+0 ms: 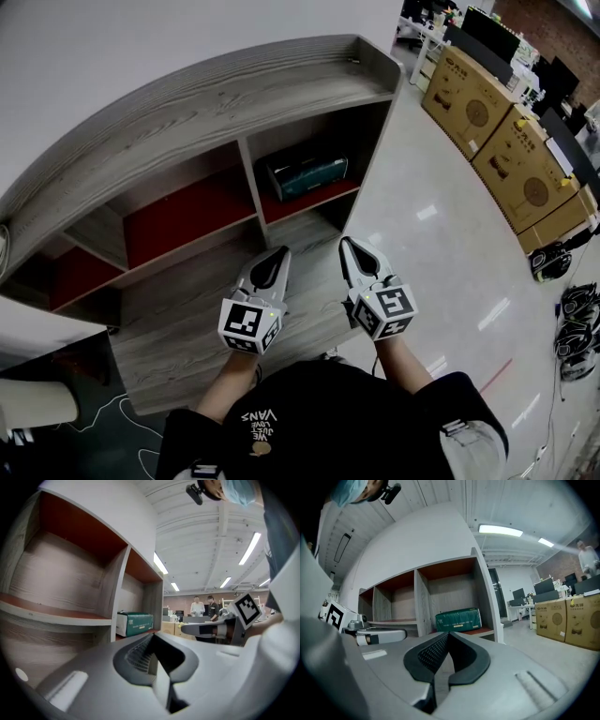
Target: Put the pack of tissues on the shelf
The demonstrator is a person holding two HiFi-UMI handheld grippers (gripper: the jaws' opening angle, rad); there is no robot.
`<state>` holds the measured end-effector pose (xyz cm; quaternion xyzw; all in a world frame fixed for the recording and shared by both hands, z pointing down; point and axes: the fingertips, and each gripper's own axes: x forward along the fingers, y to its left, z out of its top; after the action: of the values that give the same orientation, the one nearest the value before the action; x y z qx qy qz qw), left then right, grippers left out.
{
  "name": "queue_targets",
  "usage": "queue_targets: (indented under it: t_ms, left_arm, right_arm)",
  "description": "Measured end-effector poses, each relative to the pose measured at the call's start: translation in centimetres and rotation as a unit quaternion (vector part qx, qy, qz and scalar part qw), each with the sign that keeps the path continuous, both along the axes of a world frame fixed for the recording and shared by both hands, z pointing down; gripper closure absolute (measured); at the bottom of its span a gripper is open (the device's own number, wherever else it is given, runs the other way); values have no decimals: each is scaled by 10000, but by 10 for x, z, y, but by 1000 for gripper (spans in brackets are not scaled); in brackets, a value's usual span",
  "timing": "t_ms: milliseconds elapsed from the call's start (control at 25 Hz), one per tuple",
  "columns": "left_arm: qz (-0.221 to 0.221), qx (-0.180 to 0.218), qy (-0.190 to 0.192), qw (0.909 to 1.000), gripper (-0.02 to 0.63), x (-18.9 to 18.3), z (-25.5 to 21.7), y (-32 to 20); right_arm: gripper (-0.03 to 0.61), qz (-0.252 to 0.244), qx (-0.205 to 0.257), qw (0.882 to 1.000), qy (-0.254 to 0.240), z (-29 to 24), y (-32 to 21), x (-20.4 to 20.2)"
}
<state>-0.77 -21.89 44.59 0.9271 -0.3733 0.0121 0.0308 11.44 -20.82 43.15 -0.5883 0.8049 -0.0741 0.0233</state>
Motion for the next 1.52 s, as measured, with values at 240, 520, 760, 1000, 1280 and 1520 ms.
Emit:
queue_targets:
  t_ms: [240, 520, 760, 1000, 1280, 1520]
  left_arm:
    - [155, -42, -25, 9999, 561, -13, 5, 22]
    - [257, -113, 11, 9996, 561, -30, 11, 47]
    - [228, -188, 85, 9995, 561, -49, 21, 65]
    - [223, -182, 28, 9996, 561, -68, 29, 78]
    - [353, -406, -66, 9985, 561, -81, 49, 91]
    - [441, -468, -130, 9978, 561, -87, 55, 101]
  right_arm:
    - [574, 153, -47, 9999, 39, 5, 28, -8]
    - [574, 340, -223, 9992, -64, 19, 60, -19]
    - [574, 418, -257, 9988, -63, 30, 80, -34]
    - [574, 489, -350, 9982, -84, 42, 95, -49]
    - [574, 505, -557, 9971, -65, 61, 108, -68]
    - [574, 493, -674, 9965, 50, 68, 119, -79]
